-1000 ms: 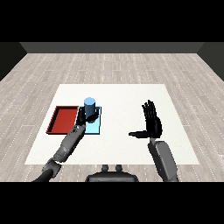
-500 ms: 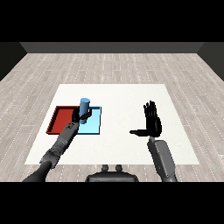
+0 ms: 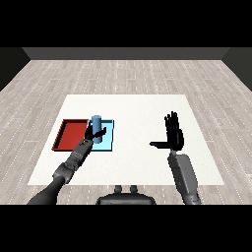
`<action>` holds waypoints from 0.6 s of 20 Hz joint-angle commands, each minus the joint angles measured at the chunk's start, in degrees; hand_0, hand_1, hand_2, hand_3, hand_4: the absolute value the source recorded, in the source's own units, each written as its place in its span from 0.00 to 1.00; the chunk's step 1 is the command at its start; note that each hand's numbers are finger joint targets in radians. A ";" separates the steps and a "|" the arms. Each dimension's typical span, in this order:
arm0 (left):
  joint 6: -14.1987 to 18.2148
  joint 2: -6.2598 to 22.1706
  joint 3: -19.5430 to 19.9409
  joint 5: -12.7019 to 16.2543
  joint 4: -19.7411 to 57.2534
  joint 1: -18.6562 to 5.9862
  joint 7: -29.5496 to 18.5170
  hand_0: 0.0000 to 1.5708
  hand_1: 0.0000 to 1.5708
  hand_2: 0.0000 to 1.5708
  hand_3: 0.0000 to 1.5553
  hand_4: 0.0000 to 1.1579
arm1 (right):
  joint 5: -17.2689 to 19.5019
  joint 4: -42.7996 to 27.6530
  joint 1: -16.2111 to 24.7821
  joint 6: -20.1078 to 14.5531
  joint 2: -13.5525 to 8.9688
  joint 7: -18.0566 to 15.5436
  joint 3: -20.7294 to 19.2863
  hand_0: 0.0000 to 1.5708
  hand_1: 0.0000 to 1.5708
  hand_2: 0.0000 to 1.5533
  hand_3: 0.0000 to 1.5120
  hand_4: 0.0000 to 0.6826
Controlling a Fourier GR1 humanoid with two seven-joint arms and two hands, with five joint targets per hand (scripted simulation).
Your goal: Pick the blue can and put it in the blue box
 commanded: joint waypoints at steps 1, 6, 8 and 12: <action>-1.71 -0.32 3.90 2.93 2.91 1.27 -0.31 0.55 0.55 0.60 0.63 0.70 | -0.17 -0.03 1.46 -0.15 1.38 -1.03 0.00 0.00 0.00 0.00 0.00 0.00; -1.88 0.06 1.50 -0.34 6.80 0.81 2.95 0.00 0.00 0.00 0.00 0.31 | -3.40 -0.62 -1.28 1.94 -1.02 1.49 -3.44 0.00 0.00 0.00 0.00 0.00; 3.07 -0.29 -0.19 -2.40 7.32 -2.45 6.12 0.00 0.00 0.00 0.00 0.00 | -3.13 -2.50 1.68 3.55 -1.17 0.51 -2.44 0.00 0.00 0.00 0.00 0.00; 5.14 0.70 2.39 -0.43 5.06 -1.60 3.57 0.00 0.00 0.00 0.00 0.00 | -0.27 -5.04 2.43 1.61 0.04 0.69 -0.39 0.00 0.00 0.00 0.00 0.00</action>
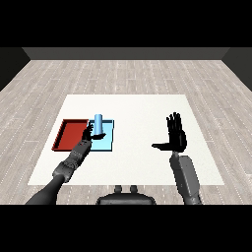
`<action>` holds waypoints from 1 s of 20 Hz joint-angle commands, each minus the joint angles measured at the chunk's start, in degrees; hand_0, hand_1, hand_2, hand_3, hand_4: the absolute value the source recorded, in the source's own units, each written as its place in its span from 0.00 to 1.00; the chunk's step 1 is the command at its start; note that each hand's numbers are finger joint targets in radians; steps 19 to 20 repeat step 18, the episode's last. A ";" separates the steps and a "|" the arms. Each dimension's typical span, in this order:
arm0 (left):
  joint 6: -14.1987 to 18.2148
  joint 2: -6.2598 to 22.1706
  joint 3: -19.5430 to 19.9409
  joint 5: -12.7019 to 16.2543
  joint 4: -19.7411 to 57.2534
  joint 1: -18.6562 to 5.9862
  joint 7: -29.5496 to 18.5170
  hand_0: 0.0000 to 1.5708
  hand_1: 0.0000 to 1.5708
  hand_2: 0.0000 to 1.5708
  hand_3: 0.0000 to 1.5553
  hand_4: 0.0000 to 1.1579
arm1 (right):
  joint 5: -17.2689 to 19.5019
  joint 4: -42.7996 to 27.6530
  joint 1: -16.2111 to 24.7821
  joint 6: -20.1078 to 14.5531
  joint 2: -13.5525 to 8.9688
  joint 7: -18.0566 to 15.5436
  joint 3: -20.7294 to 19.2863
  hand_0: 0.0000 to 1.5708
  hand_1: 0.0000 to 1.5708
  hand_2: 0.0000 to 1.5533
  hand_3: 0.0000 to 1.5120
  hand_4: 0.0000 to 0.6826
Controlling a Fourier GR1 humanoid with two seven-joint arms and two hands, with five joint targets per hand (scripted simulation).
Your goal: Pick the blue can and put it in the blue box
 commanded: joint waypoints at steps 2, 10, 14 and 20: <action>2.93 1.40 1.66 0.73 -0.99 -1.06 -0.75 0.00 0.00 0.00 0.00 0.00 | 0.97 0.12 -0.18 0.40 1.10 -0.68 1.03 0.00 0.00 0.00 0.00 0.00; -5.96 -0.30 7.74 7.36 -22.63 0.62 -26.96 0.00 0.00 0.00 0.00 0.00 | 2.85 -0.92 2.04 1.18 -0.78 -0.92 1.51 0.00 0.00 0.00 0.00 0.00; -18.08 -3.17 4.91 8.05 -30.73 4.43 -32.04 0.00 0.00 0.00 0.00 0.00 | 2.06 0.50 2.58 2.92 -2.32 0.00 0.85 0.00 0.00 0.00 0.00 0.00; -28.97 -1.88 3.45 11.42 -40.07 14.68 -31.47 0.00 0.00 0.00 0.00 0.00 | 3.54 2.15 3.45 3.92 -2.29 -0.86 2.33 0.00 0.00 0.00 0.00 0.00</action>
